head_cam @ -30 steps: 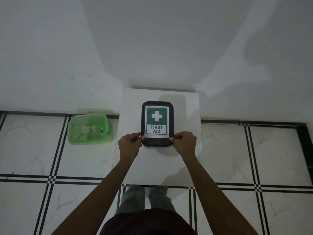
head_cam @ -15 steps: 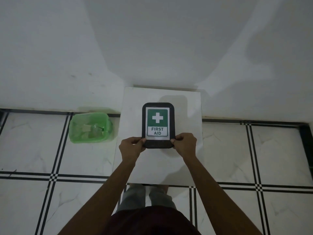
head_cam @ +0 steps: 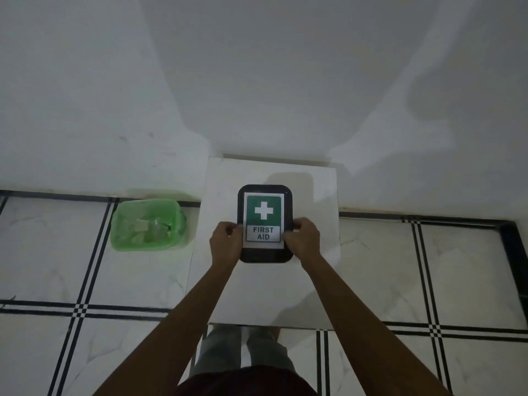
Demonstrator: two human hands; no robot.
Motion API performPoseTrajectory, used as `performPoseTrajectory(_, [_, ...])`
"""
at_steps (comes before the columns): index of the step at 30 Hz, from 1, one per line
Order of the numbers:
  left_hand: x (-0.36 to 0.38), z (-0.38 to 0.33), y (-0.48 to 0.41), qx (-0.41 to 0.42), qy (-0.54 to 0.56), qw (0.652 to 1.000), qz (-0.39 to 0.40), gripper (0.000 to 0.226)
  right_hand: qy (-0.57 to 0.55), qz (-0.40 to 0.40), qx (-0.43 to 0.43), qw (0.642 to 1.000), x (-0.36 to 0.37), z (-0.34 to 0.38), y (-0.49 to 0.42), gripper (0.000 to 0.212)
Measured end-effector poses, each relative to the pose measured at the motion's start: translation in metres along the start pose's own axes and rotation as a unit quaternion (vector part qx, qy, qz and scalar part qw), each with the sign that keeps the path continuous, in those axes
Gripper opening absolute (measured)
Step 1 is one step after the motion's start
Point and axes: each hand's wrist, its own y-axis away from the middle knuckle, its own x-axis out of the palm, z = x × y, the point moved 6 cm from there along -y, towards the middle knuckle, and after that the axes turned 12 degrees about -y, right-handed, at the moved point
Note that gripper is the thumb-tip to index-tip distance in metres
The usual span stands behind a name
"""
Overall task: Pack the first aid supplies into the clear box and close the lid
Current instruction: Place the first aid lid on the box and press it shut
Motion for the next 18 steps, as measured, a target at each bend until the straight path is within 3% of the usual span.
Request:
performPoseTrajectory(2, [0.005, -0.013, -0.002, 0.017, -0.023, 0.999, -0.025, 0.039, -0.068, -0.047, -0.014, 0.996, 0.007, 0.005, -0.006, 0.022])
performPoseTrajectory(5, [0.013, -0.018, -0.01, 0.005, -0.061, 0.997, -0.042, 0.052, -0.086, -0.113, -0.005, 0.99, 0.018, -0.008, -0.019, 0.043])
performPoseTrajectory(9, [0.019, -0.014, -0.019, 0.025, -0.125, 0.99, -0.064, 0.06, -0.094, -0.096, -0.011, 0.991, 0.029, -0.023, -0.031, 0.038])
performPoseTrajectory(15, [0.024, -0.011, -0.025, 0.078, -0.168, 0.977, -0.107, 0.049, -0.026, -0.099, -0.092, 0.991, 0.029, -0.025, -0.041, 0.036])
performPoseTrajectory(18, [0.023, -0.022, -0.023, 0.133, -0.204, 0.961, -0.13, 0.034, 0.043, -0.141, -0.126, 0.981, 0.03, -0.017, -0.037, 0.027])
